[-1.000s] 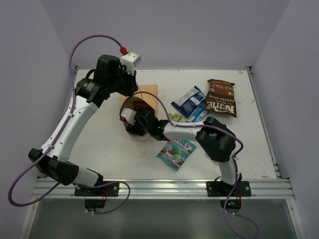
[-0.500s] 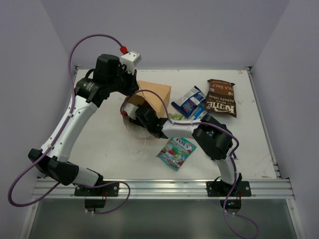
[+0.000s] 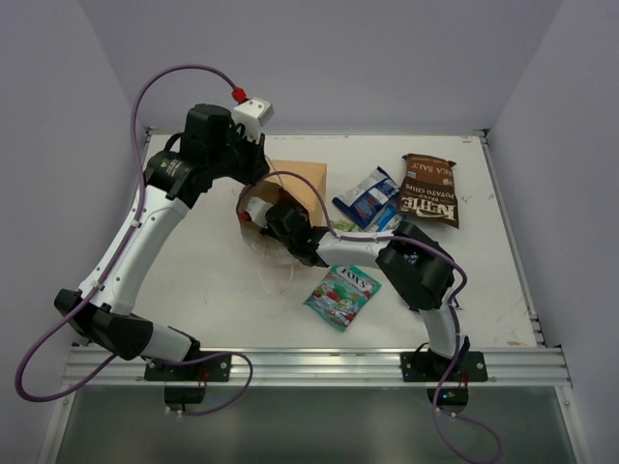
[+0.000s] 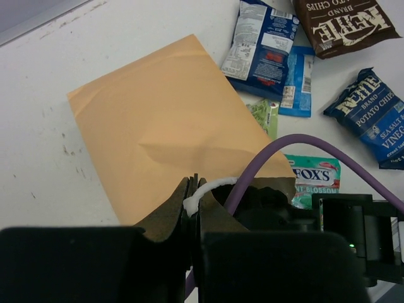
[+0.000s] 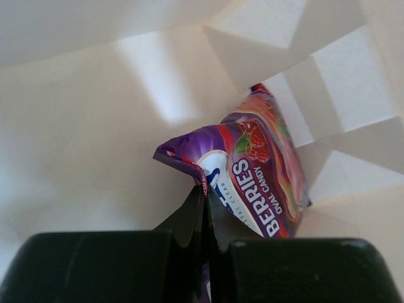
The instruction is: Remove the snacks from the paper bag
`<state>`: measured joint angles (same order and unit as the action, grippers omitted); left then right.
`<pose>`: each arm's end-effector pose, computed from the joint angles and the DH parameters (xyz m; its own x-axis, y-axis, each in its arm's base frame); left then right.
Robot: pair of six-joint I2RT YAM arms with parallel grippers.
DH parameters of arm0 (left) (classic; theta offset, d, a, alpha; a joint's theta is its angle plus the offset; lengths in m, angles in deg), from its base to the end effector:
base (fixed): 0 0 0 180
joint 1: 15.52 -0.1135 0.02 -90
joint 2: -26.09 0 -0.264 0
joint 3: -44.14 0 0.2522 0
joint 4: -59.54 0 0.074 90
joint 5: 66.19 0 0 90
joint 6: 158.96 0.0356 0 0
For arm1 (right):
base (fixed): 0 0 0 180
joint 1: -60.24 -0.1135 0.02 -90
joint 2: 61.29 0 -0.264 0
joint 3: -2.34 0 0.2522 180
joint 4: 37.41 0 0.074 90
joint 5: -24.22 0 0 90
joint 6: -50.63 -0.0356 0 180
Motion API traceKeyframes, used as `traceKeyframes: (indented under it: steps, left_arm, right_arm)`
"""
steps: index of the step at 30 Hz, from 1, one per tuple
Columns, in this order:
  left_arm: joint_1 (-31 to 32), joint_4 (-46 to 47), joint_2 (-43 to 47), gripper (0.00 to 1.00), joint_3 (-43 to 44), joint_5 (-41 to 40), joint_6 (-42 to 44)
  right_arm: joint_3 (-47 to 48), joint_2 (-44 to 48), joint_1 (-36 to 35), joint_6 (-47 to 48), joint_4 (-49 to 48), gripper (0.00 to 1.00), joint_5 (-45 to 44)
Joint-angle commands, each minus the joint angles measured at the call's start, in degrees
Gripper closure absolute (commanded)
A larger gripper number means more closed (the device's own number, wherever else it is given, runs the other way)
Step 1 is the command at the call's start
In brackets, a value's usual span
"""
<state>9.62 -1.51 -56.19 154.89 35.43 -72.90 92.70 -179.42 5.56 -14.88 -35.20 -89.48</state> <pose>0.2667 -0.1331 0.4367 -0.5255 0.1722 -0.8332 0.5349 0.8284 -0.1661 0.2776 0.3670 0.1755 -0.0366 -0.7082 -0.7050 -0.6165 0.5713 -0.5419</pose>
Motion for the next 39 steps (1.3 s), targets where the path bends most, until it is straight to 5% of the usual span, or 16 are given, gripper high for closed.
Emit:
traceKeyframes:
  steps: [1, 25, 31, 39]
  left_arm:
    - [0.17, 1.23, 0.81, 1.00, 1.71, -0.89, -1.50]
    - [-0.53, 6.24, -6.48, 1.00, 1.27, -10.11, -3.52]
    - [-4.04, 5.54, -7.63, 1.00, 2.15, -11.35, -4.32]
    - [-10.46, 2.47, -4.21, 1.00, 0.40, -15.56, -3.97]
  right_arm:
    - [-0.65, 7.46, 1.15, -1.46, -0.06, 1.00, 1.37]
    - [5.66, 42.88, 0.01, -6.47, 30.97, 1.00, 46.19]
    - [9.96, 51.58, 2.28, -10.33, 31.50, 1.00, 47.79]
    - [13.13, 50.19, 15.82, -14.55, 31.50, 1.00, 38.31]
